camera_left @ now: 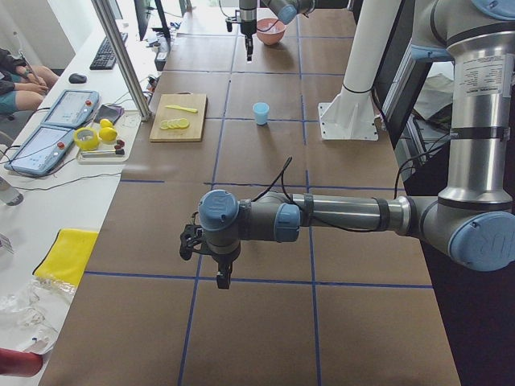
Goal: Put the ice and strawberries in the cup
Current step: 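Carry an ice cube with the right gripper over the blue cup, then open the right gripper to drop the ice cube into the cup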
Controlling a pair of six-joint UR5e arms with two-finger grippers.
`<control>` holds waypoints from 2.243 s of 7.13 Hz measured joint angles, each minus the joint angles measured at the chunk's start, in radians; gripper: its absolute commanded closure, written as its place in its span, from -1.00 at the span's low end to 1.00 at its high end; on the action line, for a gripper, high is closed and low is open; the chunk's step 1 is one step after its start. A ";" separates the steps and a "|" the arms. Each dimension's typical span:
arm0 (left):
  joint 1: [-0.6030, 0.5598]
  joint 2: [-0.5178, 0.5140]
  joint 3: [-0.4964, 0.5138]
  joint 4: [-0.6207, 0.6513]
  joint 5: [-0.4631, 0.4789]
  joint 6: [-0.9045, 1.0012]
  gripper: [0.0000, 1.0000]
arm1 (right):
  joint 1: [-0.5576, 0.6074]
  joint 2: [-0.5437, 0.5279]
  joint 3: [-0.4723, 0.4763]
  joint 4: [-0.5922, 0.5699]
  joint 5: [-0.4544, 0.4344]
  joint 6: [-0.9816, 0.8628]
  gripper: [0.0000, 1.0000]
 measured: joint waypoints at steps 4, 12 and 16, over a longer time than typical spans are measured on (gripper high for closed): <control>0.000 -0.001 0.000 -0.002 0.001 0.000 -1.00 | -0.208 0.214 -0.234 0.025 -0.164 0.214 0.99; 0.000 0.000 0.000 -0.002 0.002 0.001 -1.00 | -0.242 0.239 -0.290 0.076 -0.185 0.245 0.05; 0.000 -0.002 0.000 -0.002 0.002 0.000 -1.00 | -0.240 0.238 -0.286 0.077 -0.185 0.245 -1.00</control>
